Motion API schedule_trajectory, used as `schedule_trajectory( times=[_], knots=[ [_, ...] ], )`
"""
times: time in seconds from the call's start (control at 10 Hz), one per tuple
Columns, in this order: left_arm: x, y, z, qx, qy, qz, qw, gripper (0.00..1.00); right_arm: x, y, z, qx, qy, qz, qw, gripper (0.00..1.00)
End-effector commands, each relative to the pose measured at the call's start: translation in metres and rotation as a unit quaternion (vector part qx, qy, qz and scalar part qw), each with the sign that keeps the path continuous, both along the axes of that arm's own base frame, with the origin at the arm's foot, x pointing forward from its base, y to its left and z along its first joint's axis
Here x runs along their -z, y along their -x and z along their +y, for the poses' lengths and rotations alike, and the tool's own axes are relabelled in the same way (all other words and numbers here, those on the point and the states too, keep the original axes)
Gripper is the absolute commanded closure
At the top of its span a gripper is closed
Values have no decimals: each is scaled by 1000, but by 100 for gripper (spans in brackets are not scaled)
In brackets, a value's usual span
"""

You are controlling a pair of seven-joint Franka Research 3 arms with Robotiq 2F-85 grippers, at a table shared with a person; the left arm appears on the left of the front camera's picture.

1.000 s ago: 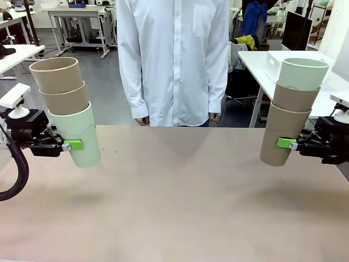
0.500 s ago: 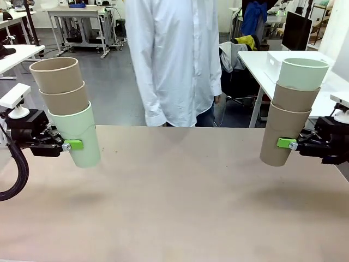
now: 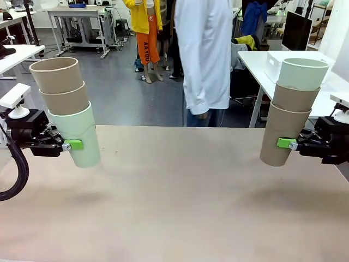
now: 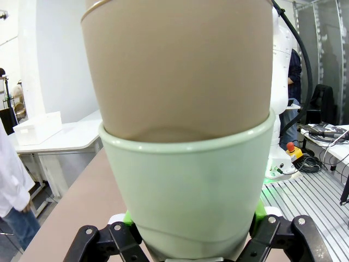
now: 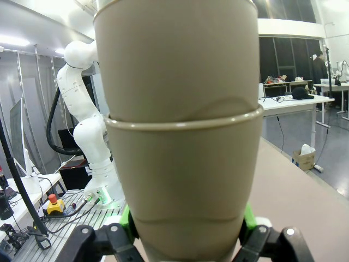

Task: Stack the cups and store them in the basket.
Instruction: Place the stack of Reusable plastic cups into the Pantry Basket.

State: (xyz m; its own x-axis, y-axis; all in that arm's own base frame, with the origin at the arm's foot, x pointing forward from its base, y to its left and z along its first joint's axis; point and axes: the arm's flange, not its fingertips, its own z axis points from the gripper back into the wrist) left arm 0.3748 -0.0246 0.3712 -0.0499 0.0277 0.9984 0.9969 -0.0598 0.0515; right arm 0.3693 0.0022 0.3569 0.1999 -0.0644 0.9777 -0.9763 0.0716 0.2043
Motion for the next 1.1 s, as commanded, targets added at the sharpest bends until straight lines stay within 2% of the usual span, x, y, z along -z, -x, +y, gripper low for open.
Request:
schedule_trajectory(
  times=[0.0,1.0],
  knots=[
    [-5,2,-1,0,3,-6,1000,15,-4,-2,4,4,-2,-4,1000,15],
    [-5,2,-1,0,3,-6,1000,15,-4,-2,4,4,-2,-4,1000,15]
  ],
)
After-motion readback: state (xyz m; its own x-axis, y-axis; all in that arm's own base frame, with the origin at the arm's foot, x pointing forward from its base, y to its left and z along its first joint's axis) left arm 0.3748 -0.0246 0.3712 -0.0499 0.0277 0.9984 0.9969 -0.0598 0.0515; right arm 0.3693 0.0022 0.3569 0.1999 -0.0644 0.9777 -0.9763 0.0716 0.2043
